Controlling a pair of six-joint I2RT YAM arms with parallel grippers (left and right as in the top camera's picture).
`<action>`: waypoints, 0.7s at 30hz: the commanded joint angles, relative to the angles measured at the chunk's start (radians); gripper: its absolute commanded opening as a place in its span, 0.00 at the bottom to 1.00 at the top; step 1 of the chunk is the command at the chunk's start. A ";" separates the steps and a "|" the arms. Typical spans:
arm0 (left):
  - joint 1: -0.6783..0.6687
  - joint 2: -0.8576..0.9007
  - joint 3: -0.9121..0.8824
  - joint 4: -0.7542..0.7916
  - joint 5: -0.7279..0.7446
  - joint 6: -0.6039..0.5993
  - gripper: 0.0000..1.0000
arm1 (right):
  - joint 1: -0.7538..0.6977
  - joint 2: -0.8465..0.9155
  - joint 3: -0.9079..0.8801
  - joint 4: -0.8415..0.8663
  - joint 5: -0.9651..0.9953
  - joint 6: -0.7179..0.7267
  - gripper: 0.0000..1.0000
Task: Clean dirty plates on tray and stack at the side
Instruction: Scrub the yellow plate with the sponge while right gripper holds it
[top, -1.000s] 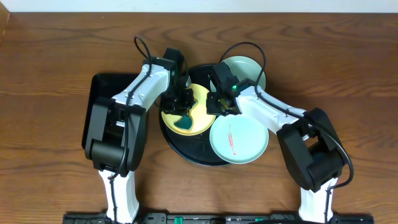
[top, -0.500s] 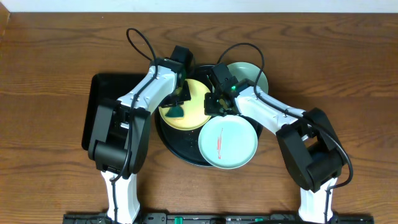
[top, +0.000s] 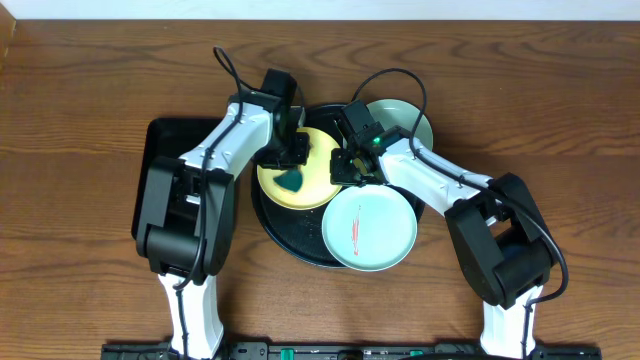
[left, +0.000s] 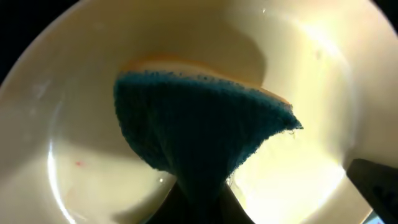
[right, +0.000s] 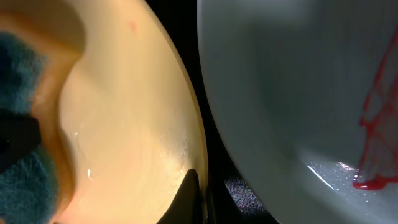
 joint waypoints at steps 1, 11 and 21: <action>-0.014 0.035 -0.006 0.045 -0.128 -0.121 0.07 | 0.001 0.025 -0.003 -0.015 0.027 -0.020 0.01; -0.015 0.033 0.004 -0.071 -0.557 -0.501 0.07 | 0.001 0.025 -0.003 -0.015 0.027 -0.020 0.01; -0.053 0.033 0.004 -0.154 -0.084 -0.235 0.07 | 0.001 0.025 -0.003 -0.015 0.027 -0.020 0.01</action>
